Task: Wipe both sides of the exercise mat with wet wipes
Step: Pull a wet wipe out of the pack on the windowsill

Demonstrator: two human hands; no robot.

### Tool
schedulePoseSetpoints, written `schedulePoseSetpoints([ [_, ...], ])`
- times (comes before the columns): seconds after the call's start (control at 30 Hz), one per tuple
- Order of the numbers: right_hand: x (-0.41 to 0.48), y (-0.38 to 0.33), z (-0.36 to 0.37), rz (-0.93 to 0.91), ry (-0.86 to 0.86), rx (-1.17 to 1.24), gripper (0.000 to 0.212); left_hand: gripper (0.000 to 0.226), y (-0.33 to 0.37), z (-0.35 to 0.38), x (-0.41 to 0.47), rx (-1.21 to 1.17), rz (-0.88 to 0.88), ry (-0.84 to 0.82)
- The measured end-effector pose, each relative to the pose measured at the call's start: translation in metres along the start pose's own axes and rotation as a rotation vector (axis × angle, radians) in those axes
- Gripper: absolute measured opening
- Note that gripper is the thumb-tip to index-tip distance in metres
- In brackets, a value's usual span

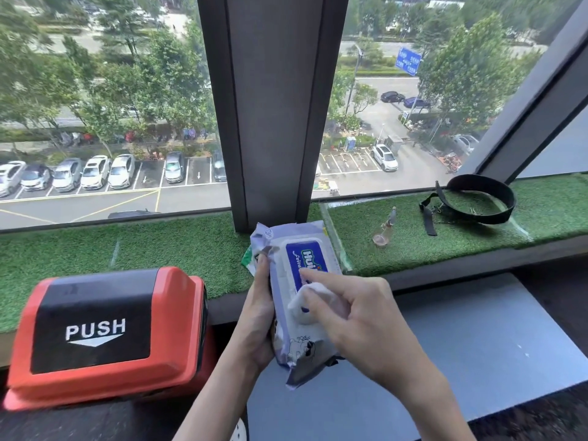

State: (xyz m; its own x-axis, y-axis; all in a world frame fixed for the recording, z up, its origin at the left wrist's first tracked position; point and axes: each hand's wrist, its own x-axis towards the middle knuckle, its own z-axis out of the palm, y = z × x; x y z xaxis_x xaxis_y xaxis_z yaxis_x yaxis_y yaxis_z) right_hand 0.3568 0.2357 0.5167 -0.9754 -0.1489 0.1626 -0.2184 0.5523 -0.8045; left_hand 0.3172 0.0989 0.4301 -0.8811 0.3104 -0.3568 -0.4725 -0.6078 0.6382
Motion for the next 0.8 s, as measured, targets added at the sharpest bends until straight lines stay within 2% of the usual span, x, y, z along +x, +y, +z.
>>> schedulePoseSetpoints([
  [0.1, -0.005, 0.010, 0.015, -0.102, 0.042, -0.163, 0.036, 0.081, -0.002, 0.000, -0.002, -0.002, 0.000, -0.005],
  [0.27, -0.006, 0.019, 0.028, -0.149, 0.087, -0.315, 0.042, 0.083, -0.008, -0.006, 0.000, 0.039, 0.001, 0.035],
  [0.43, -0.003, 0.026, 0.026, 0.032, 0.168, 0.014, 0.029, 0.085, -0.009, -0.012, 0.007, 0.054, -0.018, 0.045],
  [0.57, 0.017, 0.043, 0.023, 0.173, 0.192, 0.148, 0.020, 0.086, -0.002, -0.018, 0.022, 0.056, -0.004, 0.059],
  [0.63, 0.032, 0.058, 0.025, 0.285, 0.145, 0.250, 0.028, 0.083, 0.003, -0.024, 0.034, 0.052, -0.012, 0.068],
  [0.8, 0.081, 0.108, 0.054, 0.565, -0.060, 0.675, 0.075, 0.086, 0.010, -0.047, 0.085, 0.071, -0.018, 0.120],
])
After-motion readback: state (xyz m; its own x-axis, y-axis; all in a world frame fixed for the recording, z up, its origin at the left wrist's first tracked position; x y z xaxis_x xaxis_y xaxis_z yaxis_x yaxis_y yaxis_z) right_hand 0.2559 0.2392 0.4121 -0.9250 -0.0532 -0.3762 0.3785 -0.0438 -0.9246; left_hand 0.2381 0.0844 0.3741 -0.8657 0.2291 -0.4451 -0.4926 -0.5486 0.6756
